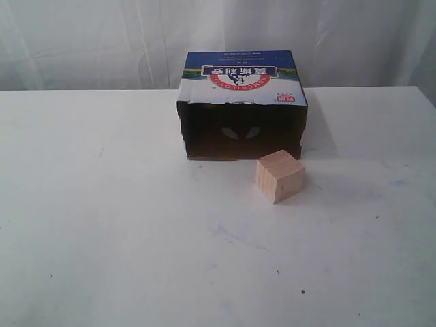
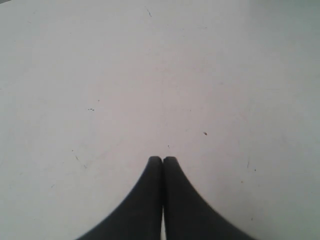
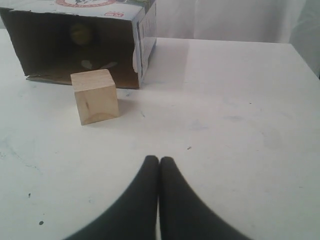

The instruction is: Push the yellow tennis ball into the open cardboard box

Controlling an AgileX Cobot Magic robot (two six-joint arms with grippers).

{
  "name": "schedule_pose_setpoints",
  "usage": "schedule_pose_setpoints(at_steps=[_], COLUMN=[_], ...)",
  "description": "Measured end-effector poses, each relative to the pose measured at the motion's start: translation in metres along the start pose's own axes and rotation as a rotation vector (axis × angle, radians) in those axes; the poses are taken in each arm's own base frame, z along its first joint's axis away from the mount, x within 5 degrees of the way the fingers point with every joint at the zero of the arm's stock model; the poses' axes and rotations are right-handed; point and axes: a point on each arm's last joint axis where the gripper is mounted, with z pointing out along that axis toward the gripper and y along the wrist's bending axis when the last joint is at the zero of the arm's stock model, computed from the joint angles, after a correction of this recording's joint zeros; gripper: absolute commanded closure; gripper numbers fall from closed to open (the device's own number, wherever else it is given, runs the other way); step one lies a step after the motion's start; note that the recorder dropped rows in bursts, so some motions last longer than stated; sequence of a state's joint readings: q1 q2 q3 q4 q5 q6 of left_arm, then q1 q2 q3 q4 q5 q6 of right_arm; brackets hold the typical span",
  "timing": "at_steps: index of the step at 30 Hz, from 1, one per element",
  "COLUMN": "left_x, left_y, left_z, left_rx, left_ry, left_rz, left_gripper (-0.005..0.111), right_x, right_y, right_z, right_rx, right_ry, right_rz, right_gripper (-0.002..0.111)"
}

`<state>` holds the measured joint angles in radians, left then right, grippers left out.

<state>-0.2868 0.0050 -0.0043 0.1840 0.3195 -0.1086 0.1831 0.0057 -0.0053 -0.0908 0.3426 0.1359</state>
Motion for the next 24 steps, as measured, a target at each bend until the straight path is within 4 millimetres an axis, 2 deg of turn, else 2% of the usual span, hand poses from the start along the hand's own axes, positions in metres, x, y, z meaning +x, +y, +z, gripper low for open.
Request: schedule_pose_setpoints(at_steps=[9,17,24], left_x=[0.0,0.0,0.0], left_y=[0.0,0.0,0.0], left_z=[0.0,0.0,0.0], left_rx=[0.0,0.0,0.0], left_ry=[0.0,0.0,0.0], left_rz=[0.0,0.0,0.0], left_gripper=[0.107,0.107,0.107], right_x=[0.0,-0.0014,-0.0019], right_y=[0.0,0.0003,0.0004], right_z=[0.0,0.0,0.0], right_rx=[0.0,-0.002,-0.003], right_ry=[0.0,-0.016,-0.021], right_rz=[0.0,-0.112,-0.141], right_gripper=[0.108,0.108,0.108])
